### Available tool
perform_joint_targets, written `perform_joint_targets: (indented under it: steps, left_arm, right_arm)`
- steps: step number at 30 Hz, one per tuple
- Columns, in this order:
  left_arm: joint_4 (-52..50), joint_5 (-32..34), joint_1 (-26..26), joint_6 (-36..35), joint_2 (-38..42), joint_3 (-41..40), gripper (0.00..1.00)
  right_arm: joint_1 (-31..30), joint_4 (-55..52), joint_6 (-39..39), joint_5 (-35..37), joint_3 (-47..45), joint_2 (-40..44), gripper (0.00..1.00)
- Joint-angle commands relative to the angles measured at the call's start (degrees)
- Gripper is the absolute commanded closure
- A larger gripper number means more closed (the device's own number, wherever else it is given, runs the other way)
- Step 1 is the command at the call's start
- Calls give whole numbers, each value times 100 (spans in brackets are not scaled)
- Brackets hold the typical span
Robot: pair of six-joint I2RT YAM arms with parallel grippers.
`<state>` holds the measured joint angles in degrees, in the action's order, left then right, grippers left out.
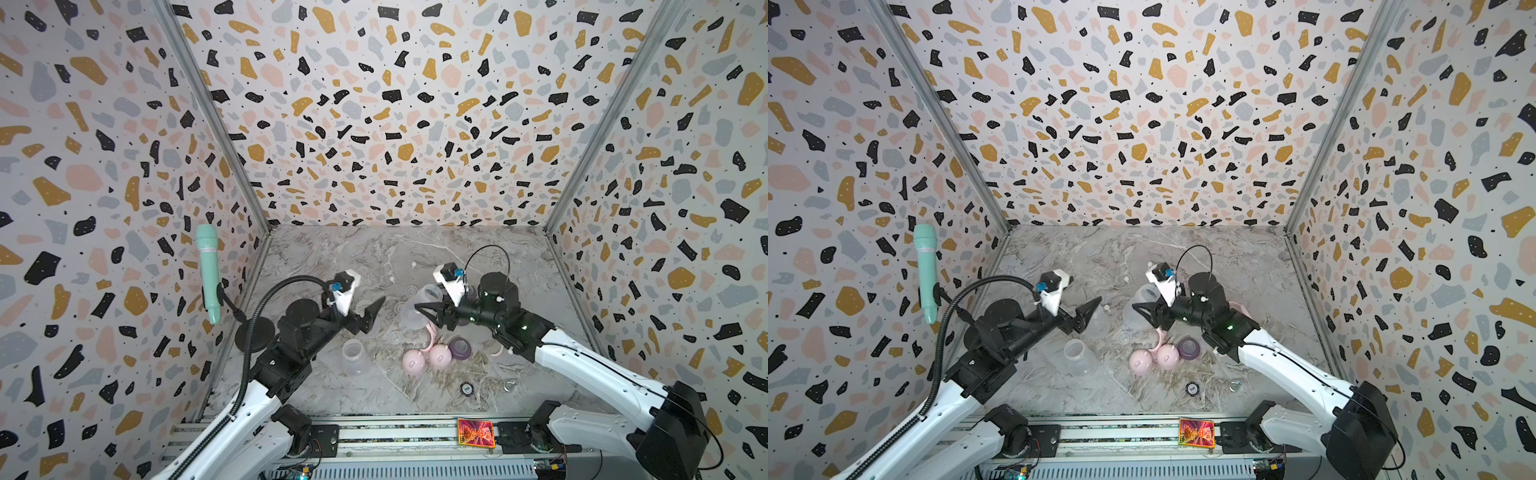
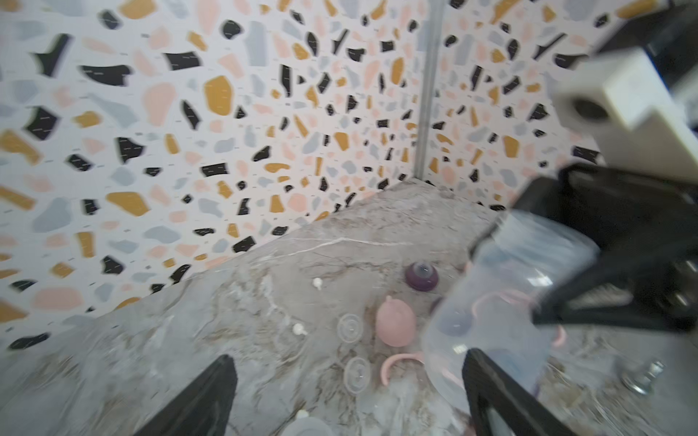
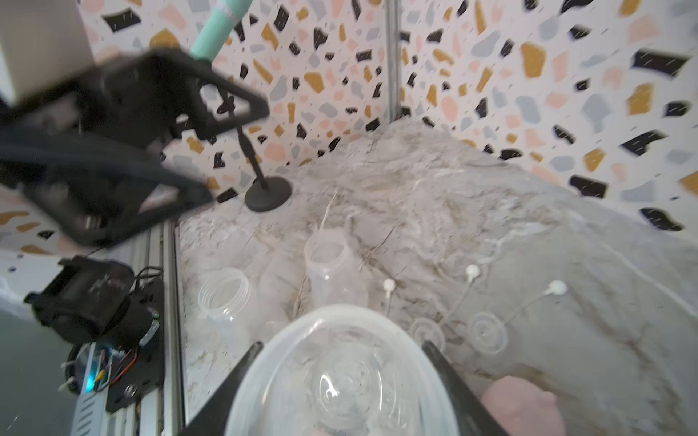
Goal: Assemble the baby bottles
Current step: Pick up the baby bottle from the center of the board.
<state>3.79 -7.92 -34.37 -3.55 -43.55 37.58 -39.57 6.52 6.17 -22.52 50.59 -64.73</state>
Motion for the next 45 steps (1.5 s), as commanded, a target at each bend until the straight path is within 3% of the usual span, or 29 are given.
perform_joint_targets:
  steps: [1, 7, 14, 25, 32, 38, 41, 42, 45]
  left_arm:
    - [709, -12, -513, -405, -256, 293, 7]
    - [874, 20, -1018, -587, -776, 337, 7]
    - [1513, -68, -1067, -385, -1104, 309, 7]
    - [1773, -534, -1078, -251, -1370, 415, 15]
    - [1679, -735, -1077, -251, -1406, 484, 22]
    - [1564, -679, -1078, -241, -1274, 548, 42]
    - [1563, -460, -1077, -145, -1134, 490, 49]
    - [1571, -352, -1074, -105, -1078, 451, 51]
    - [1545, 26, -1071, 49, -951, 302, 57]
  right_arm:
    - [188, -97, 132, 191, 507, 196, 71]
    - [222, 669, 676, -494, 612, 243, 73]
    - [209, 2191, 1776, -1561, -28, 271, 74]
    - [147, 3886, 2943, -2304, -655, 121, 78]
    - [-74, 3867, 2908, -2468, -600, -35, 79]
    - [-259, 2994, 2373, -2584, -399, -141, 78]
    - [-253, 2596, 2189, -2401, -359, -112, 68]
    - [-253, 2431, 2112, -2265, -349, -65, 55]
    - [-220, 1751, 1787, -1824, -223, 81, 32]
